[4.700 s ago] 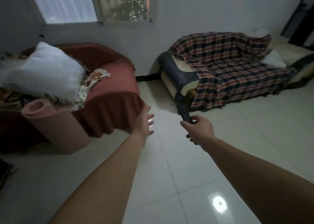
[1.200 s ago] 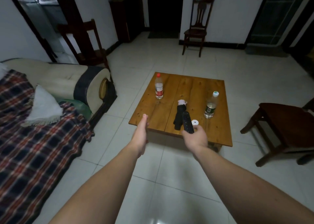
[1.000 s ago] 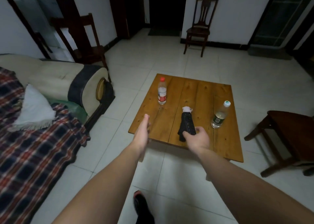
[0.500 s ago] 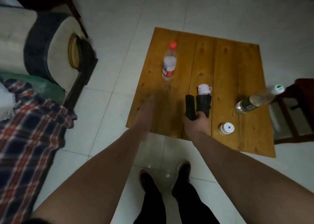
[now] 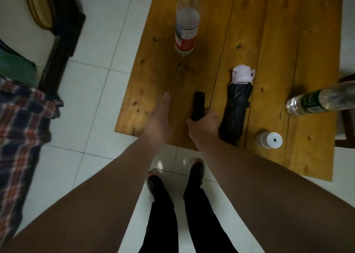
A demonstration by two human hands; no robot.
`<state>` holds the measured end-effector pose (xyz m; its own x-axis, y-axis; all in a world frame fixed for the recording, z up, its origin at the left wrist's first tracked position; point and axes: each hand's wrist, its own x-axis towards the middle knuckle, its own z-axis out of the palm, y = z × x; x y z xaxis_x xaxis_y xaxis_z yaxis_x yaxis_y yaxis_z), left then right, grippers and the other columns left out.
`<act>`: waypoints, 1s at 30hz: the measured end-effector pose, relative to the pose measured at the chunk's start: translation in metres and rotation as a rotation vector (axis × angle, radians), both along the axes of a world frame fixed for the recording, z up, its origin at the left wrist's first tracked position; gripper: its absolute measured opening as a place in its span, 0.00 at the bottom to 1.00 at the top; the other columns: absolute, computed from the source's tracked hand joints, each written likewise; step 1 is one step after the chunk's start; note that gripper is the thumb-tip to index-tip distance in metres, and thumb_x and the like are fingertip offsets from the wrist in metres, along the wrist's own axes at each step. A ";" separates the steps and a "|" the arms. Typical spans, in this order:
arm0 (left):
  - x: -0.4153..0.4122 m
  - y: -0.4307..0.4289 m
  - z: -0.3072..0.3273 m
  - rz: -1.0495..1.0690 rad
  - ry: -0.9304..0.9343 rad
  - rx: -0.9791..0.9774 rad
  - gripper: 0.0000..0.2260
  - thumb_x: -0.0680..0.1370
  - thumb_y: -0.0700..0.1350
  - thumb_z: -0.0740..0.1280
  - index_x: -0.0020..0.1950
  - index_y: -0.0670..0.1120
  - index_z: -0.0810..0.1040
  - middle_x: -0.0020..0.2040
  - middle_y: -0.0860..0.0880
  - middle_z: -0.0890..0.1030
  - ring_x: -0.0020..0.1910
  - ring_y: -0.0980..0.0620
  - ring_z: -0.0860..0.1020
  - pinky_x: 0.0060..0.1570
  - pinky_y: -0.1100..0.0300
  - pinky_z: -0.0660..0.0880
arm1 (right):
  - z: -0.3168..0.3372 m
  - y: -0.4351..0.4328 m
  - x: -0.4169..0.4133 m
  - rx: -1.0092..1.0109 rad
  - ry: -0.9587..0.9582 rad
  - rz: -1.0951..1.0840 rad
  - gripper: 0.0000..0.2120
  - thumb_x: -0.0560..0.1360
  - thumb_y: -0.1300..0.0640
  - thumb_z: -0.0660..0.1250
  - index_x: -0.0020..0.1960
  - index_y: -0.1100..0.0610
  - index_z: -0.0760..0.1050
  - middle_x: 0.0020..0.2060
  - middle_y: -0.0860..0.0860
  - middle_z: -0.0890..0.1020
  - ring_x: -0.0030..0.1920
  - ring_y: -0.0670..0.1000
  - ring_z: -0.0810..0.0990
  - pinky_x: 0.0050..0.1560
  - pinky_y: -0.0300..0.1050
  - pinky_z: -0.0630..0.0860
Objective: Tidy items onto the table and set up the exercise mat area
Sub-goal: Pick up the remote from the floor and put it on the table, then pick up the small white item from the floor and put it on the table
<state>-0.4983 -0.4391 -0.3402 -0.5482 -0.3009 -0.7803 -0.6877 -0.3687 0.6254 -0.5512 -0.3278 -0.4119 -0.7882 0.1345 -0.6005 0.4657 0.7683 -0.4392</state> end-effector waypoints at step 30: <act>0.183 -0.058 0.256 0.952 0.360 -0.349 0.29 0.77 0.68 0.51 0.75 0.56 0.65 0.72 0.51 0.71 0.69 0.48 0.70 0.70 0.44 0.64 | 0.306 -0.153 0.085 -0.580 0.195 1.010 0.26 0.78 0.45 0.67 0.73 0.52 0.67 0.66 0.53 0.73 0.64 0.55 0.74 0.62 0.44 0.69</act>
<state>-0.3153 -0.4972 -0.0842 -0.1514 -0.9003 -0.4081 0.0340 -0.4174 0.9081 -0.4658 -0.4806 -0.1058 -0.4661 -0.8558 -0.2247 -0.3522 0.4124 -0.8402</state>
